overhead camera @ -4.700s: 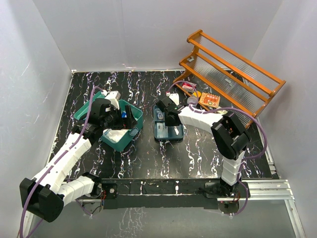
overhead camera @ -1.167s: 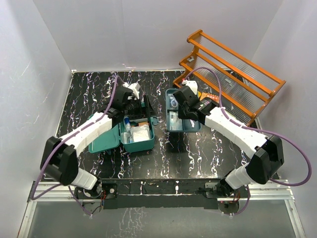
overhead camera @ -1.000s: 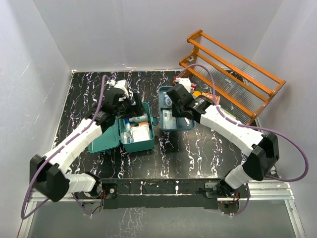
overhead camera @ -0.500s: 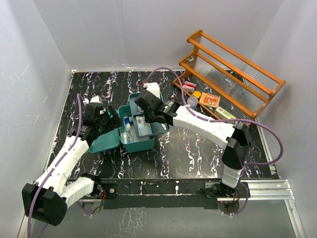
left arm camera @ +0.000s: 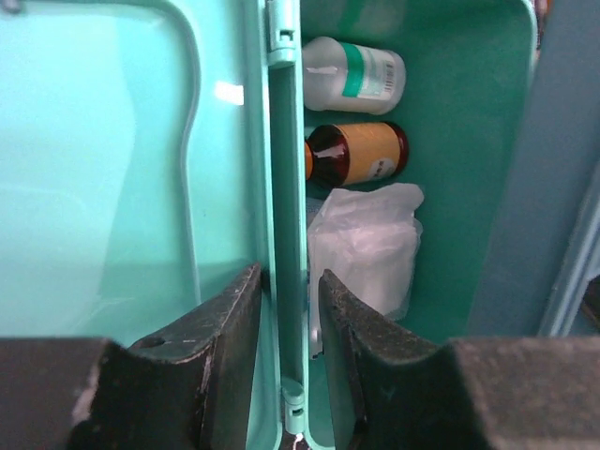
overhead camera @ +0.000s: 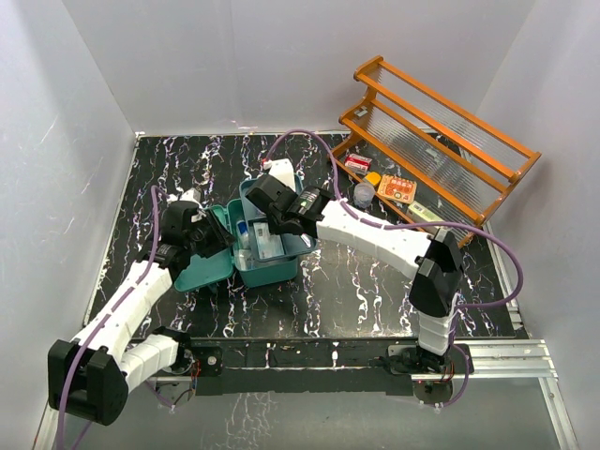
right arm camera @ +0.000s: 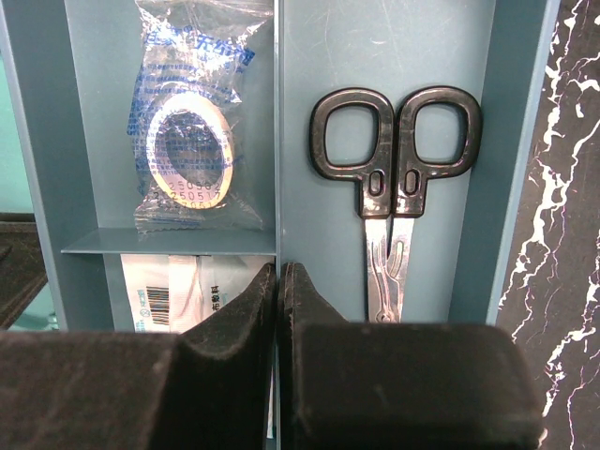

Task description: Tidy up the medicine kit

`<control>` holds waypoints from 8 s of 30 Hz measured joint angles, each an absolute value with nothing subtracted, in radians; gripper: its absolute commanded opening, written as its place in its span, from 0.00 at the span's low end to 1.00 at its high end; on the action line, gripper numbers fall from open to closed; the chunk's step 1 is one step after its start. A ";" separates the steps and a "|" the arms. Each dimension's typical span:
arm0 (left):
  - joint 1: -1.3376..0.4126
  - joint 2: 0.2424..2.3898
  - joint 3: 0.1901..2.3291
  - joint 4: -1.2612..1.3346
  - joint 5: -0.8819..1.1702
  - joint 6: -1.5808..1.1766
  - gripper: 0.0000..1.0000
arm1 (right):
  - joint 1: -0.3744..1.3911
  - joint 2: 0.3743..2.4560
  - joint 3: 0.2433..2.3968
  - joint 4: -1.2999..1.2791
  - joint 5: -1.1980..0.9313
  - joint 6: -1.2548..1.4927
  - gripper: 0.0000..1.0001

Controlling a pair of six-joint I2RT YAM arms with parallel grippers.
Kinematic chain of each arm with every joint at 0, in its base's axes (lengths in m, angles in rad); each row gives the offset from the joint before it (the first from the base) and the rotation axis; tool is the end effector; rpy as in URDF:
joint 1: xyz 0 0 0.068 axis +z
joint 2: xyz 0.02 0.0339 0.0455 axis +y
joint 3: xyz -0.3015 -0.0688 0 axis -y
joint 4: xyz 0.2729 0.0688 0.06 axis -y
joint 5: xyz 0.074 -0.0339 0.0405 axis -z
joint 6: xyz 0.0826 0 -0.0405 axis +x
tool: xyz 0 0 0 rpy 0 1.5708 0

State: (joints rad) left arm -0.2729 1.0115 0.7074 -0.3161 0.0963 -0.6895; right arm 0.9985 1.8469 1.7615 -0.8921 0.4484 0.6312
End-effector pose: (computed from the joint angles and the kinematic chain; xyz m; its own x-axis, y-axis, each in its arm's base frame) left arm 0.2535 -0.0792 0.2538 -0.6504 -0.4755 -0.5923 -0.0909 0.8229 -0.5608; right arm 0.2804 0.3692 0.3170 -0.7321 -0.1545 -0.6635 -0.2406 0.9698 0.0398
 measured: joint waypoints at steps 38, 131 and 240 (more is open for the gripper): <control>-0.273 0.895 0.771 -0.421 -0.072 -0.674 0.40 | 0.999 2.018 1.902 -0.969 0.371 0.517 0.00; 0.182 0.812 0.564 -0.057 0.450 -0.771 0.99 | 0.706 1.471 1.341 -0.567 0.325 0.570 0.58; -0.244 1.465 1.048 -0.260 0.410 -0.482 0.84 | 0.630 1.194 0.809 0.032 -0.026 0.838 0.98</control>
State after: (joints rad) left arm -0.2443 1.4647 1.0485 -0.2604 0.4095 -0.4824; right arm 0.6304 1.1942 0.8085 0.0322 -0.0257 0.8375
